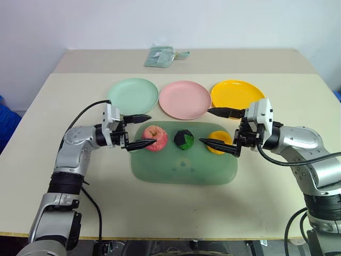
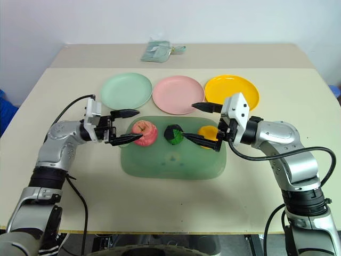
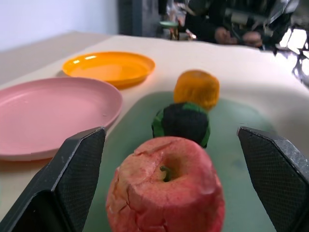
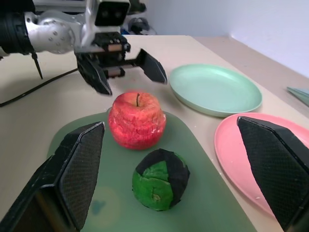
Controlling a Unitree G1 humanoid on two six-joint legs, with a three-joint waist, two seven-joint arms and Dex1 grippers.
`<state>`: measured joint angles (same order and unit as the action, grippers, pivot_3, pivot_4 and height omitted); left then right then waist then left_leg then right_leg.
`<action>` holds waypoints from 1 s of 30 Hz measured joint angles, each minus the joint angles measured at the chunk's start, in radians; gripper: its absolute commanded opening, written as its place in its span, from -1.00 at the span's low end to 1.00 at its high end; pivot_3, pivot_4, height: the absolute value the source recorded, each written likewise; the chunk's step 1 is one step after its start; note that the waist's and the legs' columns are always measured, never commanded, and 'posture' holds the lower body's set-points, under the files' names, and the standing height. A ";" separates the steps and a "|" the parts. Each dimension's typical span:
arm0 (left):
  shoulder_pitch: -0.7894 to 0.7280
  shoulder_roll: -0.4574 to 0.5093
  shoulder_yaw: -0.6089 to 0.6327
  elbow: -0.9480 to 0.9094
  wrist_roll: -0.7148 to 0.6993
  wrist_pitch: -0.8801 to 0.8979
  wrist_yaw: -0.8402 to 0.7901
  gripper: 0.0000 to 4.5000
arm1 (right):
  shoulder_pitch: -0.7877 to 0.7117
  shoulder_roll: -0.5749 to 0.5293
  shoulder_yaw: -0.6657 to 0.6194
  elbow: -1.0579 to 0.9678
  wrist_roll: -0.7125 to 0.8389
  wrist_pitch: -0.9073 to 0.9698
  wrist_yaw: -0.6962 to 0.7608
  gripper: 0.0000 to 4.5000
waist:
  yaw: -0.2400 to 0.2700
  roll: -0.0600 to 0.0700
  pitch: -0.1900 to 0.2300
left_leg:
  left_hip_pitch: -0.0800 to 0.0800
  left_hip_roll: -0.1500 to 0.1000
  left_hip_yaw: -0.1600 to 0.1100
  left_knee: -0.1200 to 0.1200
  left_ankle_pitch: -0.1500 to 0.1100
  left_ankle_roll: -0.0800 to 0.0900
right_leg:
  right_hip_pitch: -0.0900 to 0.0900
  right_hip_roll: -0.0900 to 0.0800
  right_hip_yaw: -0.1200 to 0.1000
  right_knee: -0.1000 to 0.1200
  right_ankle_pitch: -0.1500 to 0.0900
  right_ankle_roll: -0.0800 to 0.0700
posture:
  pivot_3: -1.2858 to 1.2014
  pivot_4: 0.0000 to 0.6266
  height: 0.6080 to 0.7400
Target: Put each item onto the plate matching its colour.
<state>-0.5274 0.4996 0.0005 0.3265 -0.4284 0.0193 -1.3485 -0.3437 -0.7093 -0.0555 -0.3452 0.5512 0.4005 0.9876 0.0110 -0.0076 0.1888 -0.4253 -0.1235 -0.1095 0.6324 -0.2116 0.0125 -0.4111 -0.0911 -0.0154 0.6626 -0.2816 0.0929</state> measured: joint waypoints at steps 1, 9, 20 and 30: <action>-0.006 -0.007 -0.009 0.016 0.010 -0.015 0.000 1.00 | 0.000 -0.003 0.001 -0.004 0.001 0.008 0.000 0.99 | 0.000 0.000 0.000 | 0.000 0.000 0.000 0.000 0.000 0.000 | 0.000 0.000 0.000 0.000 0.000 0.000 | 0.03 -0.52 0.97; -0.068 -0.072 -0.045 0.187 0.096 -0.155 -0.005 1.00 | -0.001 -0.016 0.003 -0.043 0.011 0.052 -0.008 0.99 | 0.001 0.000 0.000 | 0.000 0.000 0.000 0.001 0.000 0.000 | 0.000 0.000 0.000 0.000 0.000 0.000 | 0.03 -0.52 0.97; -0.086 -0.091 -0.043 0.253 0.112 -0.209 -0.009 0.41 | -0.026 -0.005 0.001 -0.037 0.010 0.049 -0.038 1.00 | 0.000 -0.001 0.000 | 0.000 0.000 0.000 0.001 0.000 0.000 | 0.000 0.000 0.000 0.001 0.000 0.000 | 0.03 -0.52 0.97; -0.272 -0.119 0.071 0.345 0.088 -0.178 0.164 0.41 | -0.104 0.073 0.005 0.139 -0.130 -0.038 -0.189 1.00 | 0.001 -0.001 0.000 | -0.001 -0.001 0.000 0.003 0.001 -0.001 | 0.000 0.000 0.000 0.002 0.000 0.000 | 0.03 -0.52 0.97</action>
<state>-0.7996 0.3803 0.0716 0.6718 -0.3404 -0.1583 -1.1843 -0.4476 -0.6365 -0.0505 -0.2064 0.4212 0.3629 0.7990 0.0120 -0.0083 0.1886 -0.4259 -0.1240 -0.1094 0.6353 -0.2106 0.0113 -0.4112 -0.0908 -0.0158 0.6645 -0.2813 0.0934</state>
